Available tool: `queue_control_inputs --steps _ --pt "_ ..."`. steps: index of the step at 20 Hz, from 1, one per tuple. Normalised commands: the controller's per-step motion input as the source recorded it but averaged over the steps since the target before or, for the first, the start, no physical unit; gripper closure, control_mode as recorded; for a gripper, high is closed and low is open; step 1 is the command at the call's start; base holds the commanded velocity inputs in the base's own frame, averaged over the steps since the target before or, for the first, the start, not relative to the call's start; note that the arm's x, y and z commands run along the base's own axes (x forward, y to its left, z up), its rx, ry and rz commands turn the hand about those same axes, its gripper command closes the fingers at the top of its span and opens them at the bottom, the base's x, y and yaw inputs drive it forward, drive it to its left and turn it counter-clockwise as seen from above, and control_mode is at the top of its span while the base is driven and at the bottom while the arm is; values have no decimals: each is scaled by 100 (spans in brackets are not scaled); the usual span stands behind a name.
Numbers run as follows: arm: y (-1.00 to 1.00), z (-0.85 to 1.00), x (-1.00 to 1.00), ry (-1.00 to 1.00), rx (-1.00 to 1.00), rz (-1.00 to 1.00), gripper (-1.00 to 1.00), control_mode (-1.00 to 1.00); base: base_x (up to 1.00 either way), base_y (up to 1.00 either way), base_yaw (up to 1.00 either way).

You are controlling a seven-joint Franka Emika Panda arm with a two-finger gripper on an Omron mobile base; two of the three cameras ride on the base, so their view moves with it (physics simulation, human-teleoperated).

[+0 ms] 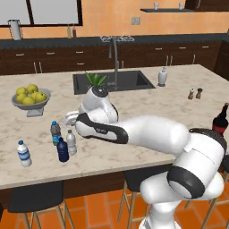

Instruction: Move the plastic bottles in the middle to the plastics group, and the glass bottles in the middle to the glass group.

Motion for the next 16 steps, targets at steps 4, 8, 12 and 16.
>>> queue_control_inputs --steps 4,8,12,16 --pt "-99 12 -59 -3 7 0 -100 -100 0 0 0" --pt "-92 15 -57 0 0 0 -100 -100 0 0 0" --pt "-77 23 -61 0 0 0 -100 -100 0 0 0" --pt "-76 23 -80 0 0 0 -100 -100 0 0 0"
